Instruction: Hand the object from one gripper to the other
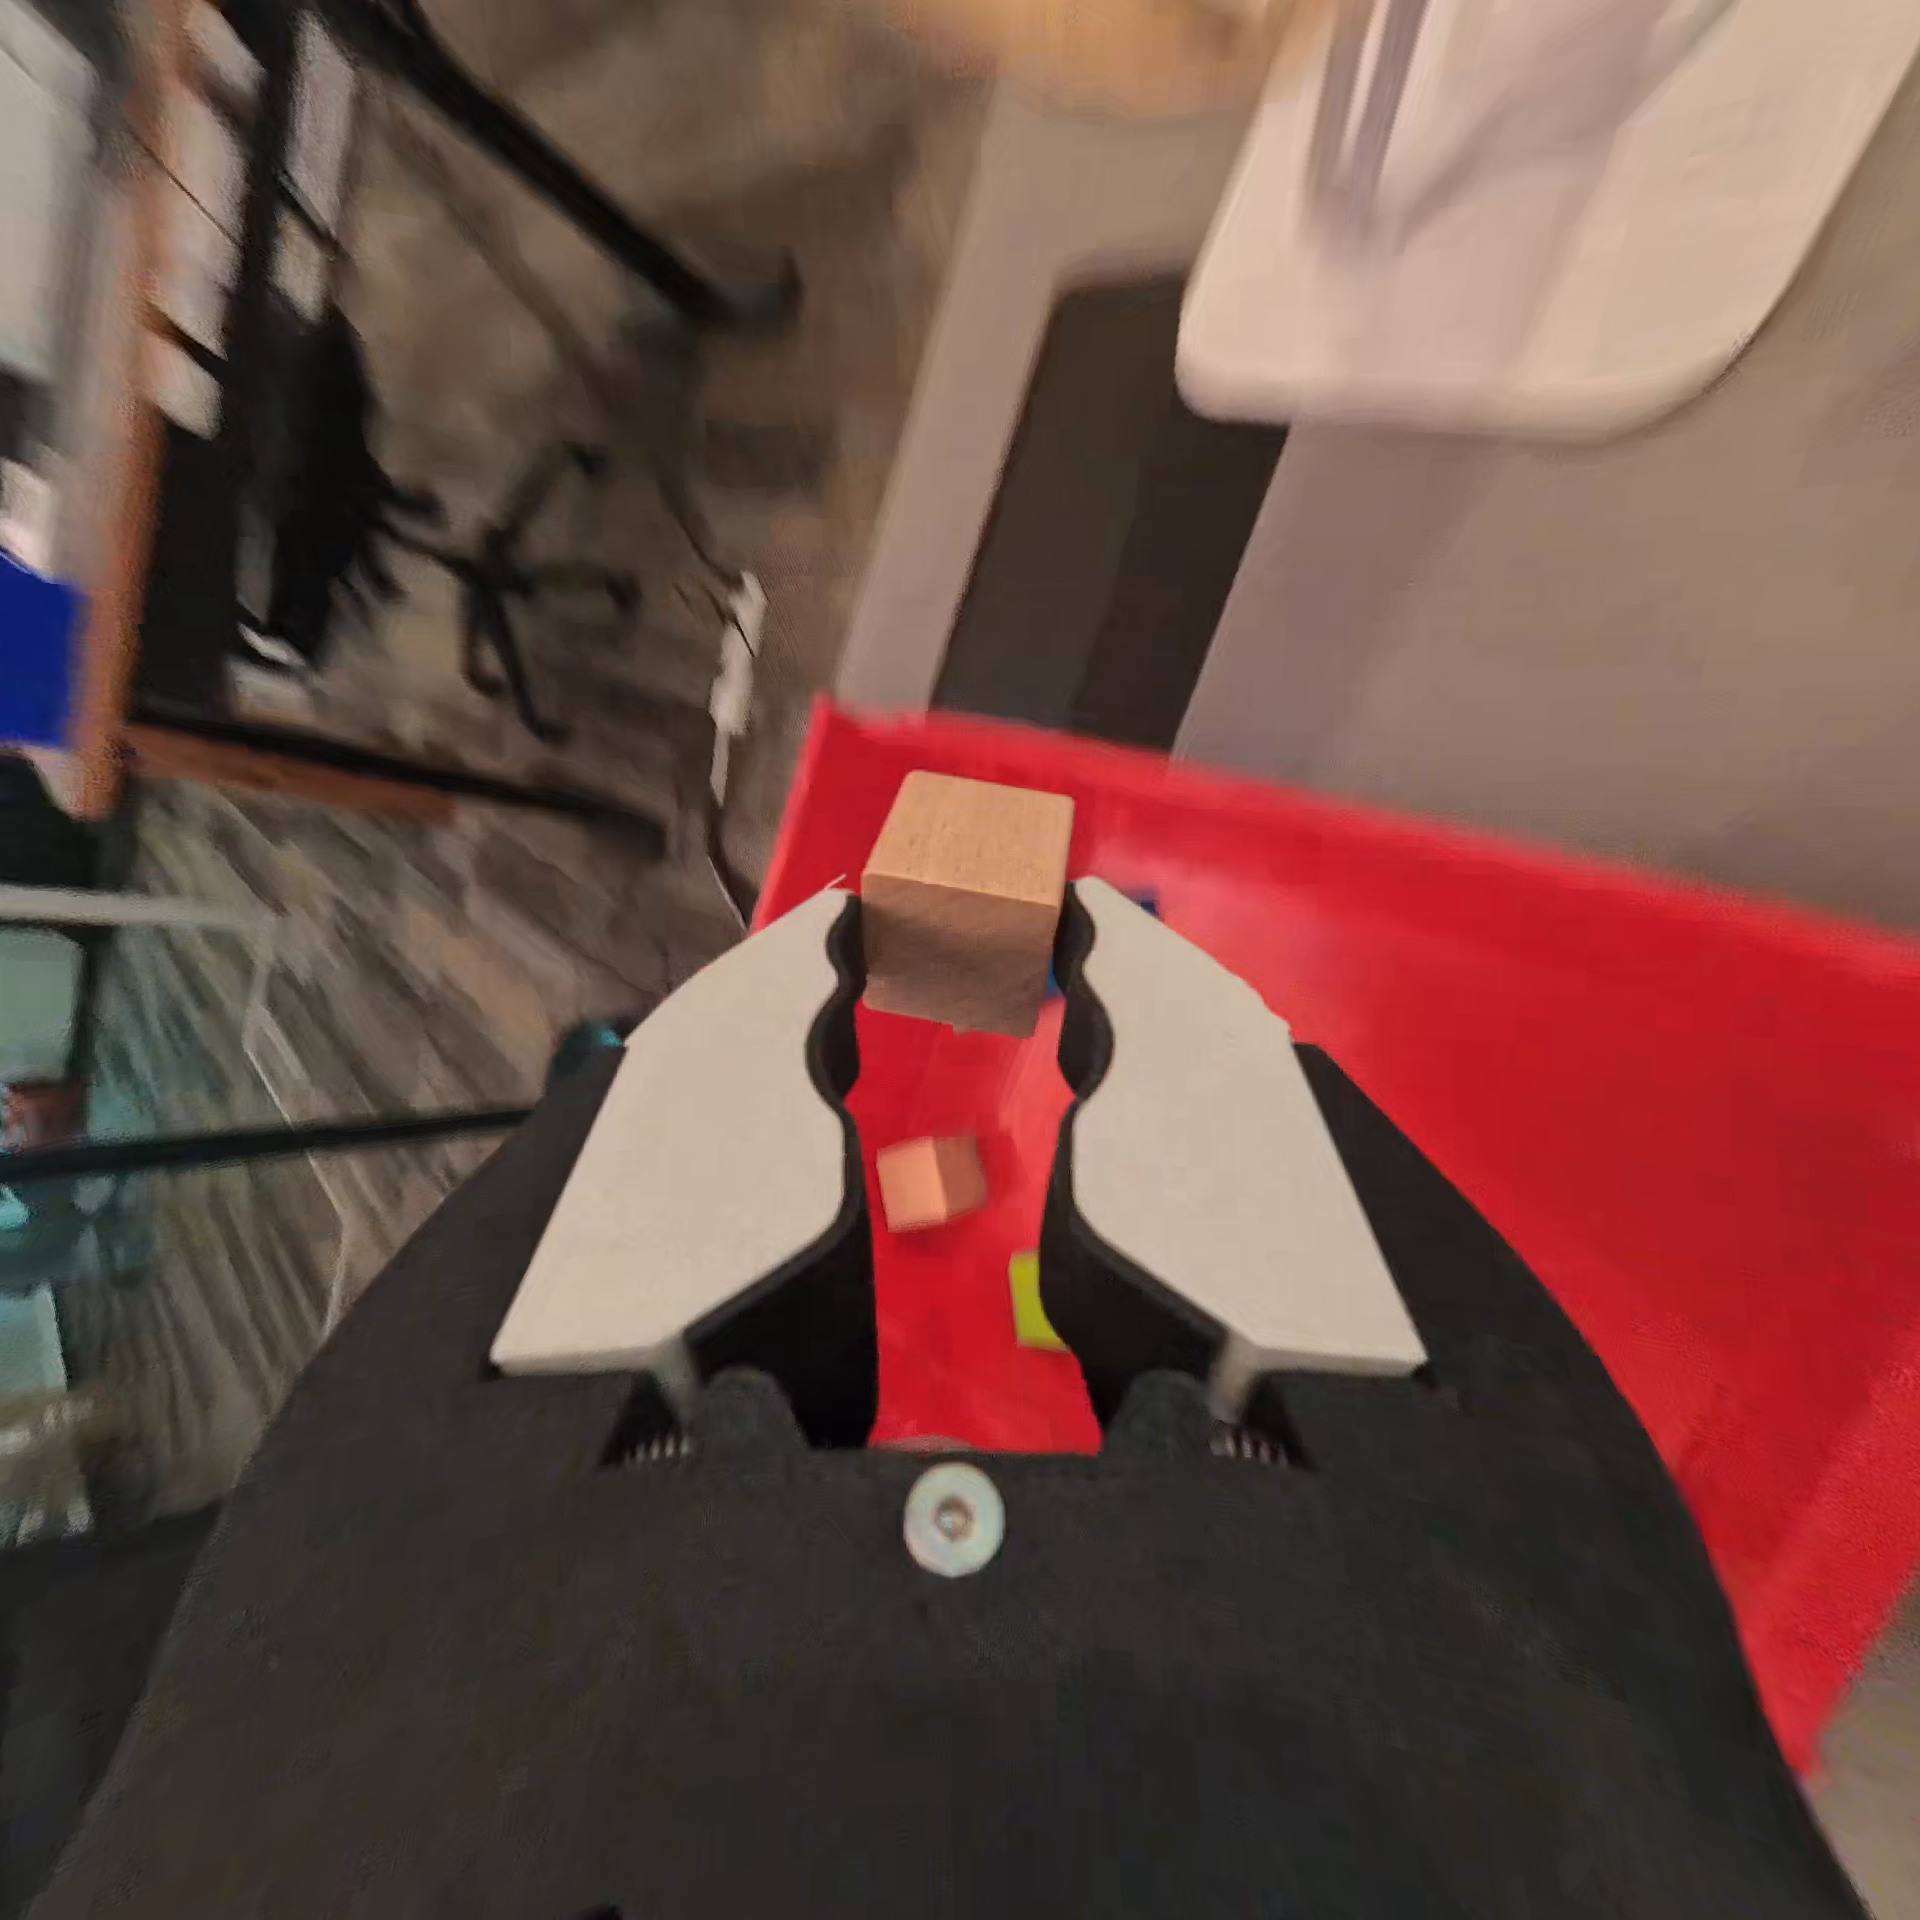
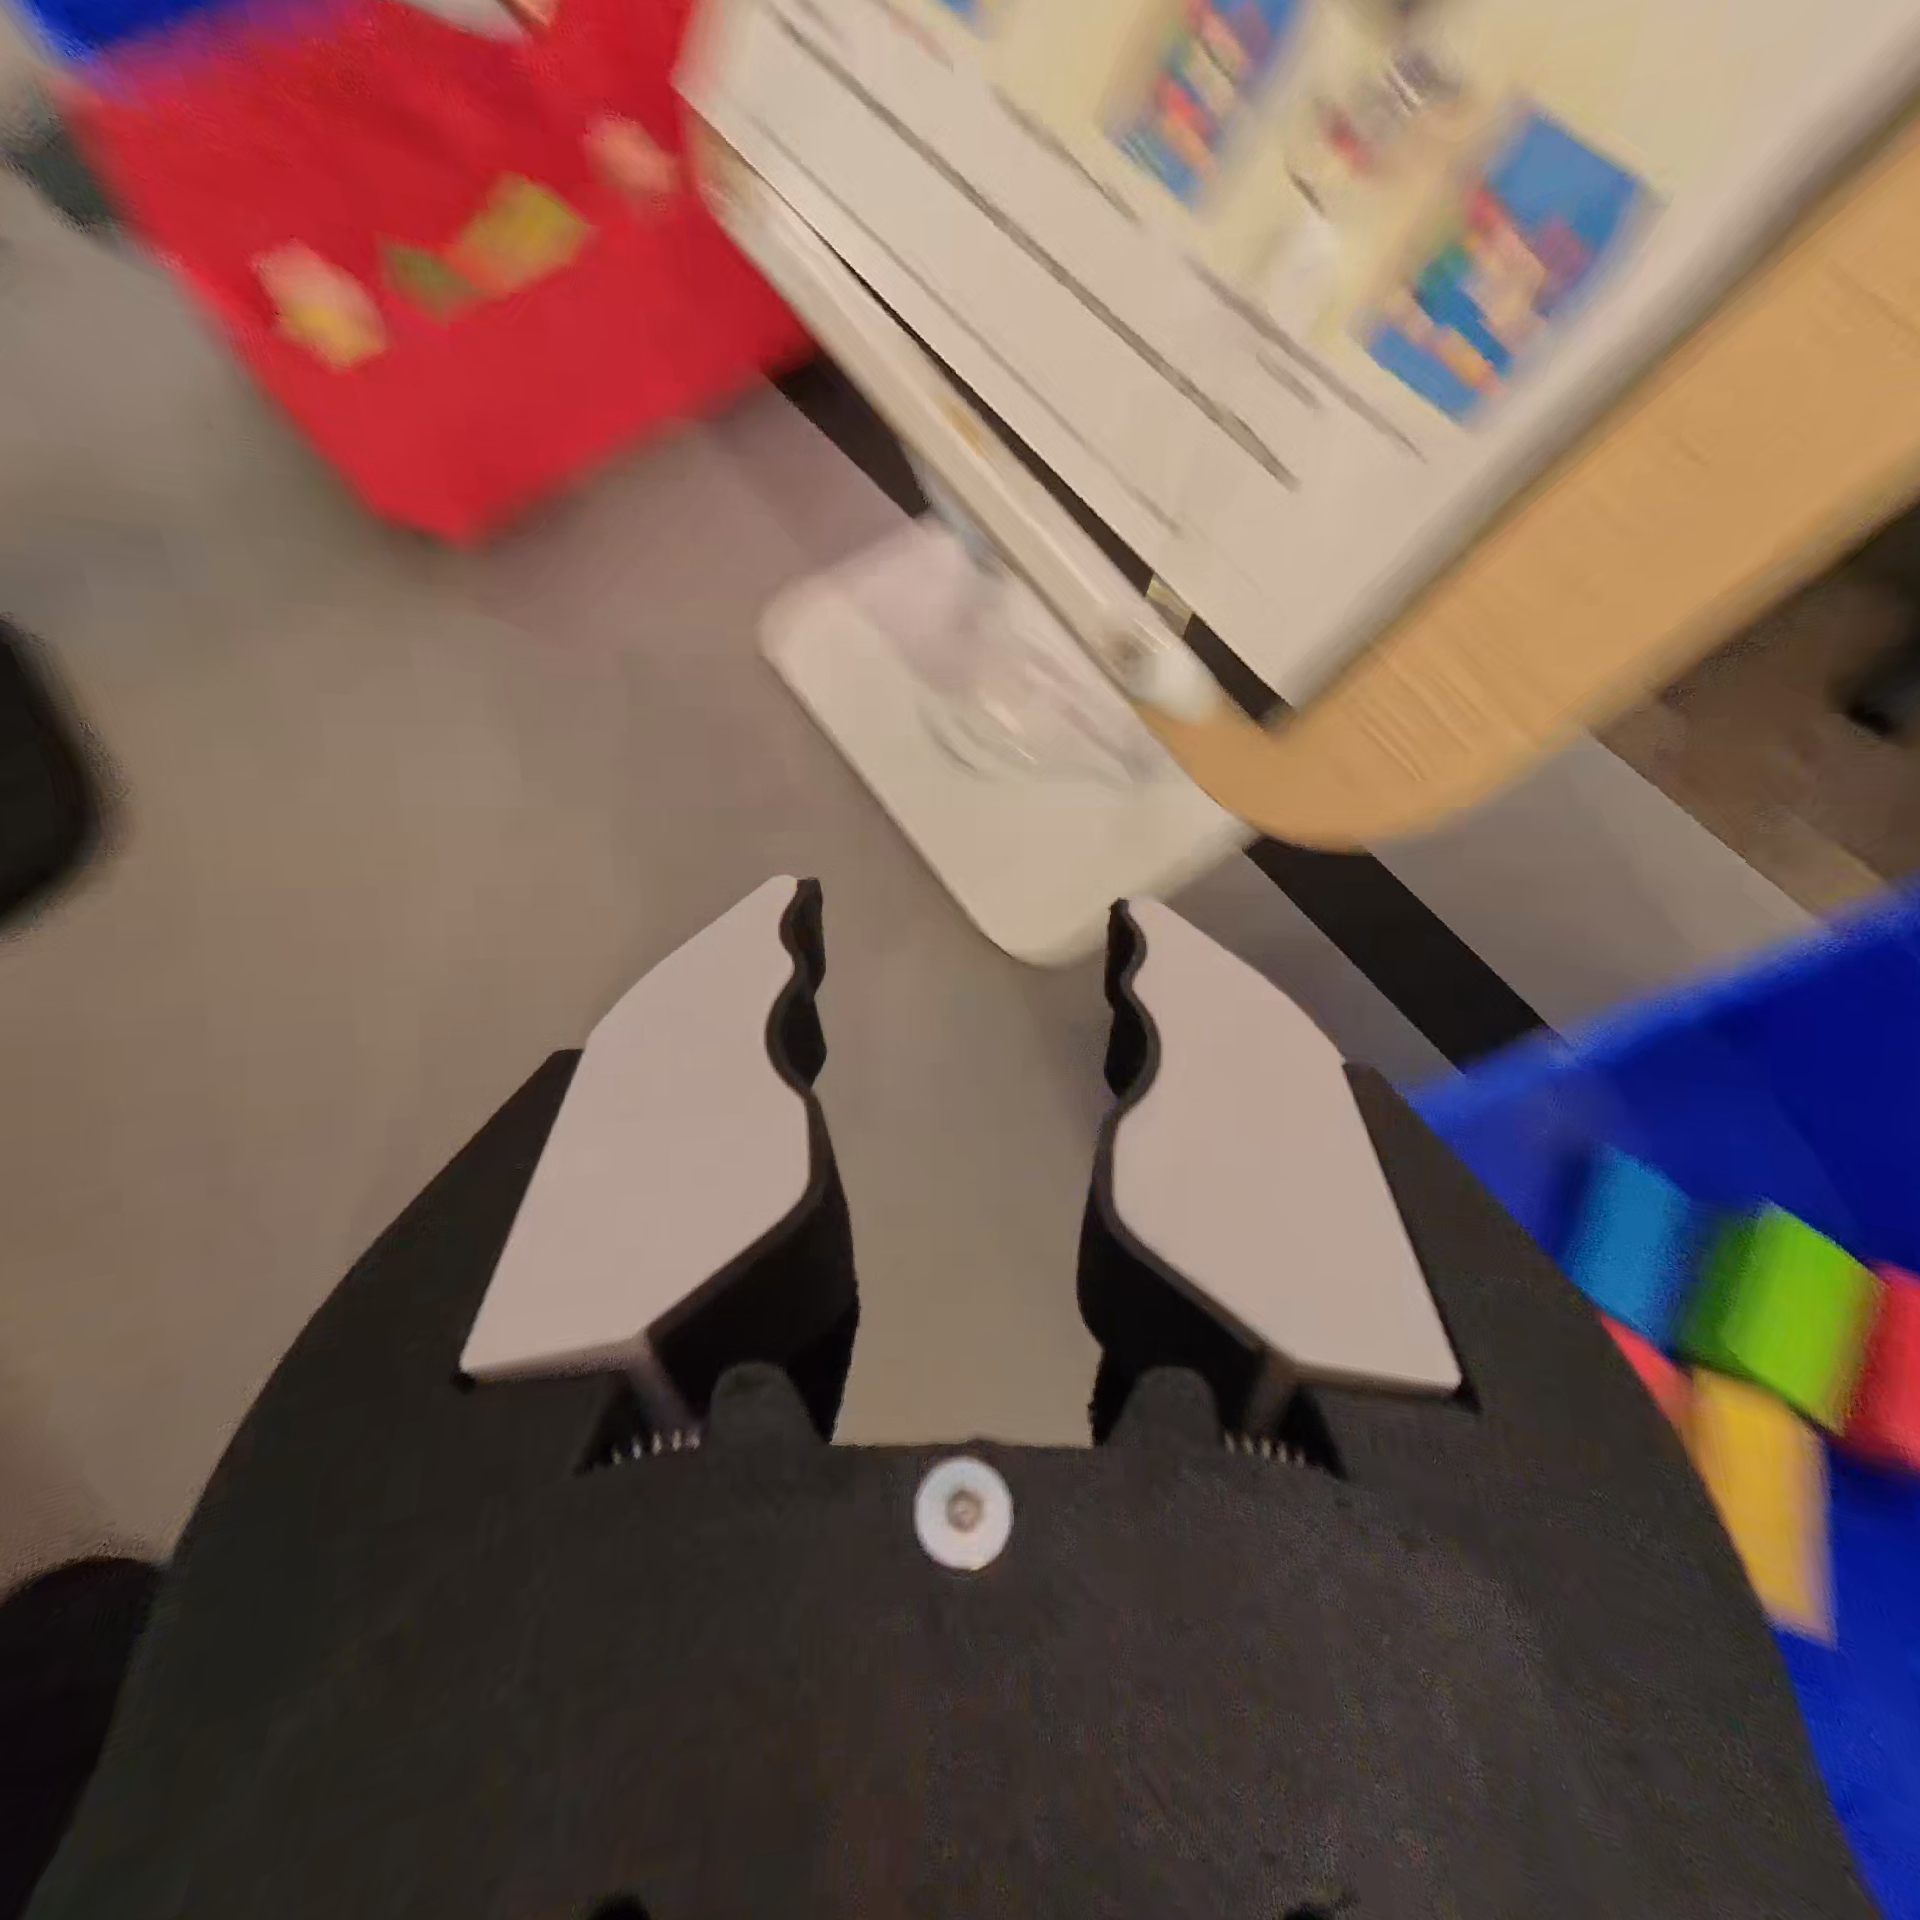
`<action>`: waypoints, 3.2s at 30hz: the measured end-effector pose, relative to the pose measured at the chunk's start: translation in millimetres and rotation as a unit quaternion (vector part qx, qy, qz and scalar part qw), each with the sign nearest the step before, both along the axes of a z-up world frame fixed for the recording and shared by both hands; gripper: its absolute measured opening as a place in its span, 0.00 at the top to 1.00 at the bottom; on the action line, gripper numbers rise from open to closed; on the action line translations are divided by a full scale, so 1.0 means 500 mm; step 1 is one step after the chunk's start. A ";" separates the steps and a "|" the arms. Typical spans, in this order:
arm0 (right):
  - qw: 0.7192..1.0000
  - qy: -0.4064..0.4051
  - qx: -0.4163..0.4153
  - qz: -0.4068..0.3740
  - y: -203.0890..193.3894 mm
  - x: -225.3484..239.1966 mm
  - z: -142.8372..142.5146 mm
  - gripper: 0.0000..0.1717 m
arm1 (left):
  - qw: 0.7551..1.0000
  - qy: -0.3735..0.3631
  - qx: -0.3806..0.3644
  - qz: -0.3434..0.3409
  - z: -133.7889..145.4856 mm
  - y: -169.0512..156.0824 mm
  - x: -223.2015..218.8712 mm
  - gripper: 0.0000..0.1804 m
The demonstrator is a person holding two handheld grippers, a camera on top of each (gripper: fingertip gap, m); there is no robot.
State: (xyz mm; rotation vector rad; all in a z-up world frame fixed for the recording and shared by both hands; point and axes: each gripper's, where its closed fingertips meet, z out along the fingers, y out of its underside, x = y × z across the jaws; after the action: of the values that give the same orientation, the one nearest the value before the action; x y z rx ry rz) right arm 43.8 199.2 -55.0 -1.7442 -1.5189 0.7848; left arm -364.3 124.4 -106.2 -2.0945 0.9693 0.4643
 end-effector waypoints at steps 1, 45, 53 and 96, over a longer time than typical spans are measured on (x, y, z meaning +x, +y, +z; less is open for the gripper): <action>0.998 0.046 -0.025 0.038 -0.046 -0.037 0.024 0.71 | 0.998 -0.020 0.049 -0.017 0.043 -0.011 0.055 0.81; 0.889 -0.403 -0.060 -0.207 0.308 0.370 -0.234 0.82 | 0.941 -0.065 0.268 -0.197 0.190 -0.173 0.513 1.00; 0.846 -0.478 -0.097 -0.217 0.335 0.396 -0.347 0.81 | 0.949 -0.053 0.244 -0.192 0.170 -0.168 0.503 0.99; 0.903 -0.372 0.057 -0.209 0.212 0.307 -0.176 0.71 | 0.985 -0.043 -0.143 0.083 -0.255 0.036 -0.040 0.73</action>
State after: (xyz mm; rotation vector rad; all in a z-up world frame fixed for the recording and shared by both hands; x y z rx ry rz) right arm 197.2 305.1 -143.1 -2.3019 -1.4930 -0.2300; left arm -384.1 142.3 -233.9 -2.4456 0.8557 0.3304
